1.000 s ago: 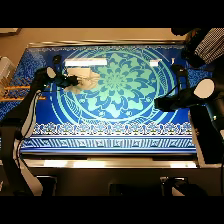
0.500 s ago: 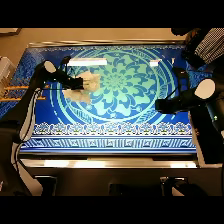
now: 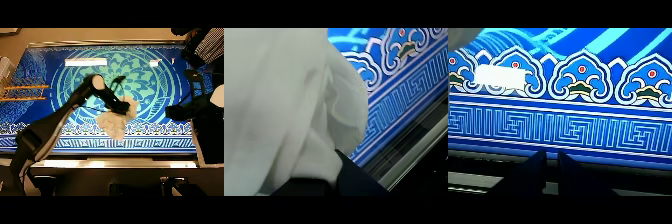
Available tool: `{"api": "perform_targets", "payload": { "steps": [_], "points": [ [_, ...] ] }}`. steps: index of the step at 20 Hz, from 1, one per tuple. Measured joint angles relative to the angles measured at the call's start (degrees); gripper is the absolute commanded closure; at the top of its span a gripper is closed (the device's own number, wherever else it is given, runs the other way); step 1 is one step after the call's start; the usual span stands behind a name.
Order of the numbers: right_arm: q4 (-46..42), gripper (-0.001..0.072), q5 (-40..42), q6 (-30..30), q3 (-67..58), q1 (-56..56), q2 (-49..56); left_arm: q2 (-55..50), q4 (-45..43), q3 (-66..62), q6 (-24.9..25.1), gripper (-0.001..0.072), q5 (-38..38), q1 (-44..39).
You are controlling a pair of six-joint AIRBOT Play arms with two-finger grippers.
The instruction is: Fold the clothes and pants, and hang the long-sleeved shirts on hangers.
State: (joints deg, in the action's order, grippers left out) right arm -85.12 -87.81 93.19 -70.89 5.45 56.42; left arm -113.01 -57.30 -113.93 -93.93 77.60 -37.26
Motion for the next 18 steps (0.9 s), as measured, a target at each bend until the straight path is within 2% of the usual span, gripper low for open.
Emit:
{"api": "perform_targets", "payload": {
  "steps": [1,2,3,7,12,13,16,18],
  "points": [
    [-0.55,0.0596,-0.42,-0.55,0.02,0.0,-0.72,-0.72,0.11,0.11,-0.59,0.0496,-0.7,-2.21],
    [-0.92,0.0543,-0.7,-1.46,0.13,0.0,-1.33,-1.38,0.2,0.22,-1.14,0.0355,-1.2,-4.09],
    [-1.09,0.0451,-0.66,-2.43,0.39,0.0,-1.81,-1.7,0.17,0.26,-1.44,0.0327,-1.62,-5.33],
    [-0.15,0.0437,2.86,-3.26,3.02,0.0,-2.23,-0.02,-0.17,-0.09,-2.05,0.0327,-0.42,-5.51],
    [4.17,0.0436,9.38,2.12,2.67,-3.32,2.16,8.04,-5.79,-0.26,-2.03,0.0327,6.62,1.01],
    [6.23,0.0399,10.21,2.4,2.43,-5.51,3.69,9.97,-7.26,-0.26,-2.03,0.0327,7.98,2.64],
    [15.34,0.0331,12.76,-1.14,2.38,-12.96,10.34,14.93,-9.99,-0.26,-2.03,0.0327,10.91,7.04],
    [20.5,0.0331,14.75,-4.55,2.51,-16.37,15.98,17.35,-11.02,-0.28,-2.05,0.0327,11.87,9.49]
  ]
}}
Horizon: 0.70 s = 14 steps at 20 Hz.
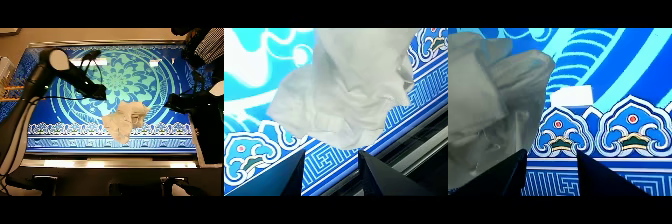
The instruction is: Fold the clothes and pants, and hang the long-sleeved shirts on hangers.
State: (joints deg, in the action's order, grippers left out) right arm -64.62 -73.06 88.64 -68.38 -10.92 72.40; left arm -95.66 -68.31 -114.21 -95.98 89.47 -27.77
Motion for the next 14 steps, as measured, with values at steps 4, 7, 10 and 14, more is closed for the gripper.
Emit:
{"api": "perform_targets", "payload": {
  "steps": [4,7,10,14],
  "points": [
    [12.2,0.0332,3.15,-8.72,0.11,-2.62,12.35,1.81,-0.87,0.0,-0.02,0.0326,0.76,3.1],
    [19.74,0.0332,5.16,-13.53,0.11,-3.19,19.78,1.84,-1.14,0.0,-0.04,0.0326,1.03,4.13],
    [24.2,0.0334,7.37,-16.48,0.11,-2.64,24.0,1.03,-1.31,0.0,-0.11,0.0055,1.05,4.55],
    [26.14,0.0578,9.73,-18.4,0.11,0.48,26.64,-0.07,-2.56,0.0,-3.37,-0.0001,1.46,5.22]
  ]
}}
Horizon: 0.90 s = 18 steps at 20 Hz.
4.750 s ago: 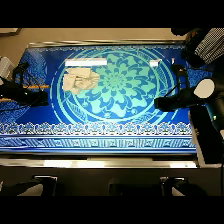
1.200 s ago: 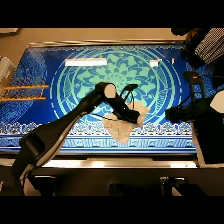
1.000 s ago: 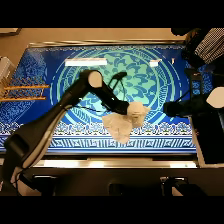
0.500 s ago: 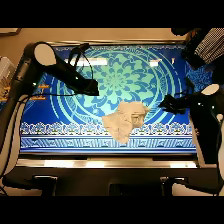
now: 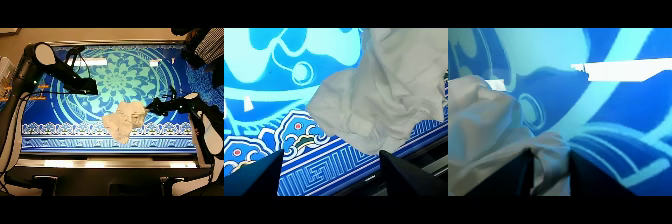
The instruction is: Fold the clothes and pants, and hang the long-sleeved shirts on hangers.
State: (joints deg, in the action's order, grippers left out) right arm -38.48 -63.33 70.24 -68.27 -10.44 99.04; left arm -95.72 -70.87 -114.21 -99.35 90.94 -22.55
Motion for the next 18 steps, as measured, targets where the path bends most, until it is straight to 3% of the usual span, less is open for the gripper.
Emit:
{"api": "perform_targets", "payload": {
  "steps": [1,5,8,14,18],
  "points": [
    [0.09,0.0687,0.42,-0.22,0.0,0.63,0.28,0.0,-0.48,0.0,-0.37,-0.0001,0.15,0.42],
    [0.09,0.0681,0.35,-0.39,0.0,1.64,0.11,2.1,-1.14,3.76,1.36,0.0001,0.81,3.91],
    [-0.22,0.0681,-1.03,-0.37,0.0,1.92,-1.38,5.33,1.31,14.93,4.55,0.0002,-4.2,7.54],
    [-0.66,0.0681,-3.89,1.55,0.0,2.01,-3.63,4.5,19.04,38.27,15.63,0.0003,-22.1,9.27],
    [-0.79,0.0681,-6.12,2.84,0.0,2.01,-3.93,0.44,27.47,43.58,21.62,0.0003,-27.85,7.19]
  ]
}}
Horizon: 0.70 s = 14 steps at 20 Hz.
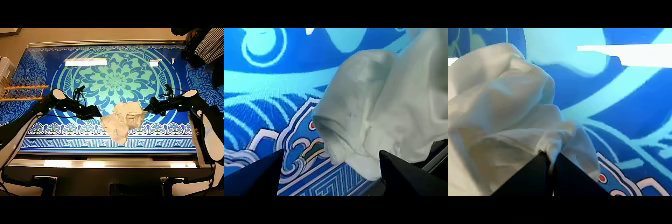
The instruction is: Fold the clothes and pants, and hang the long-sleeved shirts on hangers.
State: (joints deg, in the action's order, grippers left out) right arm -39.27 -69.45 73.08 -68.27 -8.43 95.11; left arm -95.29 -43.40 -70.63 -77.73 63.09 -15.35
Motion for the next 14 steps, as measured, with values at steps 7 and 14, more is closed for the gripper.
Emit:
{"api": "perform_targets", "payload": {
  "steps": [7,14],
  "points": [
    [0.09,0.0681,-2.93,0.48,0.0,0.0,-1.33,-3.72,3.98,1.46,2.58,0.0321,-5.77,-2.64],
    [0.15,0.0682,-3.72,0.42,0.0,0.0,-6.93,-4.11,4.72,-4.37,2.56,0.0687,-5.7,-3.1]
  ]
}}
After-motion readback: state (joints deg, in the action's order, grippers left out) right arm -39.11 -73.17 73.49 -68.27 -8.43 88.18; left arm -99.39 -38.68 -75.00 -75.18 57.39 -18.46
